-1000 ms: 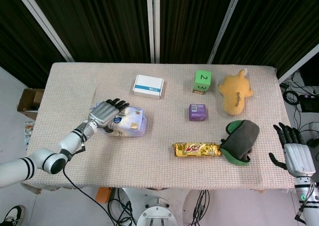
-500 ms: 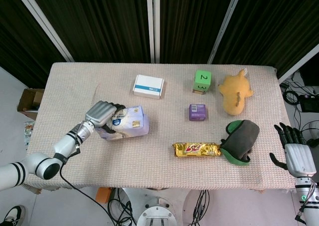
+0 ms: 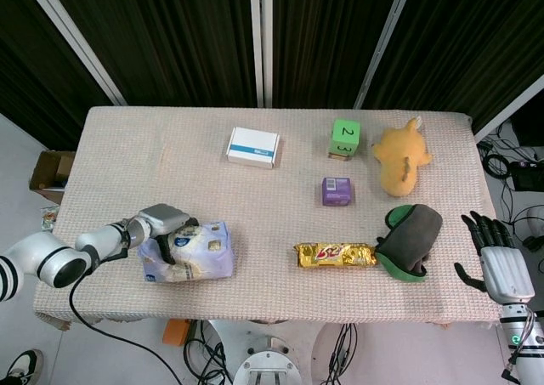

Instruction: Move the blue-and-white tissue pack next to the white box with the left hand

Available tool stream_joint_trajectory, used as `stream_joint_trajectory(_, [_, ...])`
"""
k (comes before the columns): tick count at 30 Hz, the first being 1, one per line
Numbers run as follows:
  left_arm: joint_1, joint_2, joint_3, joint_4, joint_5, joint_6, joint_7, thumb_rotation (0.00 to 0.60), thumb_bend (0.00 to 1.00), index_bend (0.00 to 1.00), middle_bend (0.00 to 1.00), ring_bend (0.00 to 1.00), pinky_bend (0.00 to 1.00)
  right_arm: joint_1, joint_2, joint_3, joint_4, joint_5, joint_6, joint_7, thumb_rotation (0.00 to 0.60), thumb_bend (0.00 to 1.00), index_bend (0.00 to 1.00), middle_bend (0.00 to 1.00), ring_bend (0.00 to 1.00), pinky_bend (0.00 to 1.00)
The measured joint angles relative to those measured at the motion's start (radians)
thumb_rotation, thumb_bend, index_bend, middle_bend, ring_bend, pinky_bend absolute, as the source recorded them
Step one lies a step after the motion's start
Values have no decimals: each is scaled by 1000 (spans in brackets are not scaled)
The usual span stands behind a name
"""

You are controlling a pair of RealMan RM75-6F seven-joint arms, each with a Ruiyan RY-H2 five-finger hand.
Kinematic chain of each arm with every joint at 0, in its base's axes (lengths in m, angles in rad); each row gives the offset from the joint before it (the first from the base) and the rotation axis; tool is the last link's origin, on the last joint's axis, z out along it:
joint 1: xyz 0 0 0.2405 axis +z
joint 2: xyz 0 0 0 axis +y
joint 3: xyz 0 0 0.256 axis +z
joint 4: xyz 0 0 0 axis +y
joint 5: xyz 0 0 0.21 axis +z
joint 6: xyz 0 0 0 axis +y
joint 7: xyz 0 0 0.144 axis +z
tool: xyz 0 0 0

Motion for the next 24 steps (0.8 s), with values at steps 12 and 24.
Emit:
stream_joint_trajectory(12, [11,-48,58,6,-33,256,43,600,240,0,0,22,266,2,-5,-1,8,13,-15,-8,600,211,0,0,0,0])
stream_joint_trajectory(24, [106,-142,26,39,-44,483,95,600,217,0,0,0,229,5,1,-4,-1,11,-19,-12,600,218,0,0,0,0])
